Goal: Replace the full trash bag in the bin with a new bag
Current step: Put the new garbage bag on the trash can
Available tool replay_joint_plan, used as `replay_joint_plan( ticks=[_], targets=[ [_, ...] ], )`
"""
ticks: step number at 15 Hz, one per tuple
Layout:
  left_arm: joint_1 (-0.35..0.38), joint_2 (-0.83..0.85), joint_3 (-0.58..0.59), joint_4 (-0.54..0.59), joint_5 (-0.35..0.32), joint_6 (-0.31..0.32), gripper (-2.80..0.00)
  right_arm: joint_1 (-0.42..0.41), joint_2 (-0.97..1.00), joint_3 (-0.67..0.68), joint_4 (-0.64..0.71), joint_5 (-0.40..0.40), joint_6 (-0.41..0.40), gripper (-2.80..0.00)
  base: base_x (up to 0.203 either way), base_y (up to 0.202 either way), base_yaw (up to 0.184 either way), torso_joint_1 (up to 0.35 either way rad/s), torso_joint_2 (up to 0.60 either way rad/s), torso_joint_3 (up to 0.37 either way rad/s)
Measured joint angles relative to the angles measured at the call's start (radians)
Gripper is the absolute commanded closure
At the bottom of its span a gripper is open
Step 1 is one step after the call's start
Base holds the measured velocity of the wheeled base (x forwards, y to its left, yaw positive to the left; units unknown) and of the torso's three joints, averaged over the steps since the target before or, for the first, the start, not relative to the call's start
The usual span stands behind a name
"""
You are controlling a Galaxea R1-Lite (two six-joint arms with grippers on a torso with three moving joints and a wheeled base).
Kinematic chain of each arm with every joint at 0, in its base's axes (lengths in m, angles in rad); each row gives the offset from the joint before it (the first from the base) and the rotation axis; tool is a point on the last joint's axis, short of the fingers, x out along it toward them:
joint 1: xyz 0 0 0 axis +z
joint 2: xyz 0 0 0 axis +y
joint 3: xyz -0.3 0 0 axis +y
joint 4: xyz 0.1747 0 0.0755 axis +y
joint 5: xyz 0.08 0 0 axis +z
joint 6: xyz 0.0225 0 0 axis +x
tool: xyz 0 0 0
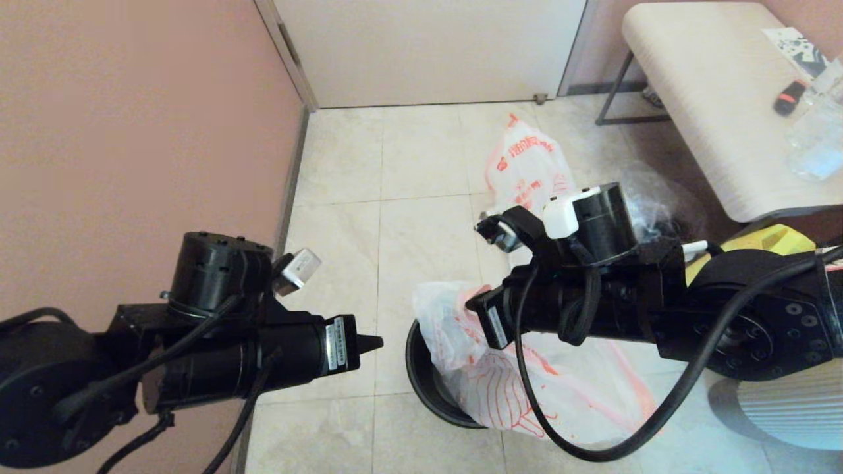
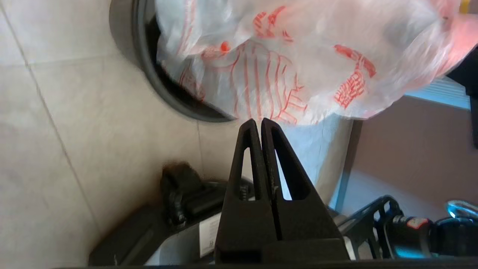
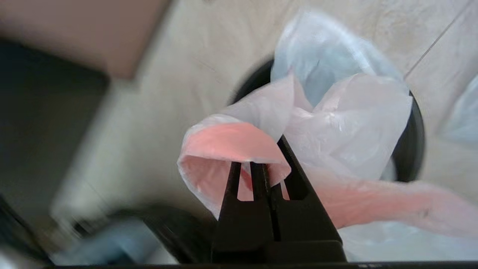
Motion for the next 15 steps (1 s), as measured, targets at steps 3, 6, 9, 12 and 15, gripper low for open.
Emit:
replay_joint_plan(
  ticks=[3, 6, 9, 12, 15],
  targets=[
    [0.081, 0.013, 0.017, -0.017, -0.075, 0.002, 0.0, 0.045, 0.013, -0.01, 0.152, -0.001, -0.114, 0.0, 0.0, 0.0, 0.0, 0.0, 0.0, 0.0],
    [0.138, 0.093, 0.011, -0.103, -0.091, 0.009, 0.0, 0.047, 0.043, -0.012, 0.192, -0.003, -0.121, 0.0, 0.0, 0.0, 0.0, 0.0, 0.0, 0.0],
    [0.193, 0.203, 0.034, -0.28, -0.107, 0.014, 0.0, 0.047, 0.113, -0.019, 0.092, -0.012, -0.119, 0.0, 0.0, 0.0, 0.0, 0.0, 0.0, 0.0],
    [0.216, 0.301, 0.048, -0.388, -0.108, 0.014, 0.0, 0.05, 0.238, -0.099, 0.057, -0.081, -0.112, 0.0, 0.0, 0.0, 0.0, 0.0, 0.0, 0.0],
    [0.22, 0.342, 0.049, -0.396, -0.108, 0.016, 0.0, 0.047, 0.352, -0.225, 0.048, -0.127, -0.07, 0.0, 0.0, 0.0, 0.0, 0.0, 0.0, 0.0]
  ],
)
